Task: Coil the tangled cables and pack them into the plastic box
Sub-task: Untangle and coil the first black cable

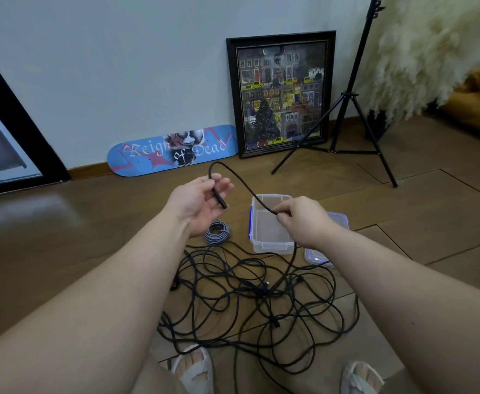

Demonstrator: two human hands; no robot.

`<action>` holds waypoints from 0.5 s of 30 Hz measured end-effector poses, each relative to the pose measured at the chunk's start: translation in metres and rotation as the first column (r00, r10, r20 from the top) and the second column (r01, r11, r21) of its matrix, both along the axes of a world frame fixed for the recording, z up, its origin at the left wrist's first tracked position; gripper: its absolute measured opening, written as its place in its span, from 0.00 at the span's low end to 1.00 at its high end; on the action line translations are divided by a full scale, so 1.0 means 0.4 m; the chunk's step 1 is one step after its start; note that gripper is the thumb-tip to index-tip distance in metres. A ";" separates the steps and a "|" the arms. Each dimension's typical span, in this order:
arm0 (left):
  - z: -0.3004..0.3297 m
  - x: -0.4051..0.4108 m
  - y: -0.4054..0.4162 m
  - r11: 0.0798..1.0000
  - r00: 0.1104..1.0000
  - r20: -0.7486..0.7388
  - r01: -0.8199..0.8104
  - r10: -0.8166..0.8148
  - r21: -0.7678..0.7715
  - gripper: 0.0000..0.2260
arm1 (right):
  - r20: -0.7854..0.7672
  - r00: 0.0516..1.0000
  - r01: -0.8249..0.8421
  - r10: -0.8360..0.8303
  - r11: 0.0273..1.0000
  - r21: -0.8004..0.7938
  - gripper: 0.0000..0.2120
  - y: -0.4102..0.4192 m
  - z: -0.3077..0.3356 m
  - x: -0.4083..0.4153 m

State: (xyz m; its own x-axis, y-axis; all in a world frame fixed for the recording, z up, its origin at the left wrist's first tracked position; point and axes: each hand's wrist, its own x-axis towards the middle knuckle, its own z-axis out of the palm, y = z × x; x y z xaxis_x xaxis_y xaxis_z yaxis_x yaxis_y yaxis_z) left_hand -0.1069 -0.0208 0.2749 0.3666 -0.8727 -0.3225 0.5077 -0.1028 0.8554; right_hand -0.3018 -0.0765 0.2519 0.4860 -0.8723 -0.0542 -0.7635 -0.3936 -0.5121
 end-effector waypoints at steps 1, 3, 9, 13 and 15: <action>-0.002 0.008 -0.001 1.000 0.999 -0.012 -0.030 0.030 0.003 0.10 | 0.042 0.999 0.002 -0.005 0.998 0.067 0.12 0.003 0.001 -0.002; -0.004 0.021 -0.003 0.996 0.995 -0.058 -0.084 0.084 -0.002 0.10 | 0.235 0.964 0.066 -0.126 0.966 0.249 0.10 0.004 0.006 -0.004; 0.002 0.035 -0.006 0.989 0.965 -0.232 -0.137 0.123 -0.046 0.11 | 0.500 0.688 0.193 -0.525 0.797 0.572 0.07 -0.012 0.018 -0.003; 0.010 0.056 -0.005 0.948 0.877 -0.416 -0.305 0.241 -0.093 0.11 | 0.389 0.809 0.284 -0.441 0.872 0.398 0.03 -0.034 -0.002 -0.025; 0.013 0.068 -0.004 0.921 0.843 -0.453 -0.375 0.289 -0.110 0.11 | 0.317 0.894 0.249 -0.318 0.938 0.240 0.03 -0.036 -0.003 -0.033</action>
State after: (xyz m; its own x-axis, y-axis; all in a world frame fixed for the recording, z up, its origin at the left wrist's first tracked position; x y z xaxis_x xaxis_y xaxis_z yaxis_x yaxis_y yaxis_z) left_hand -0.0795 -0.0224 0.2803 0.5118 -0.7821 -0.3555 0.7964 0.2767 0.5378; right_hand -0.3148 -0.0909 0.2507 0.2378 -0.9656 -0.1054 -0.5889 -0.0571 -0.8062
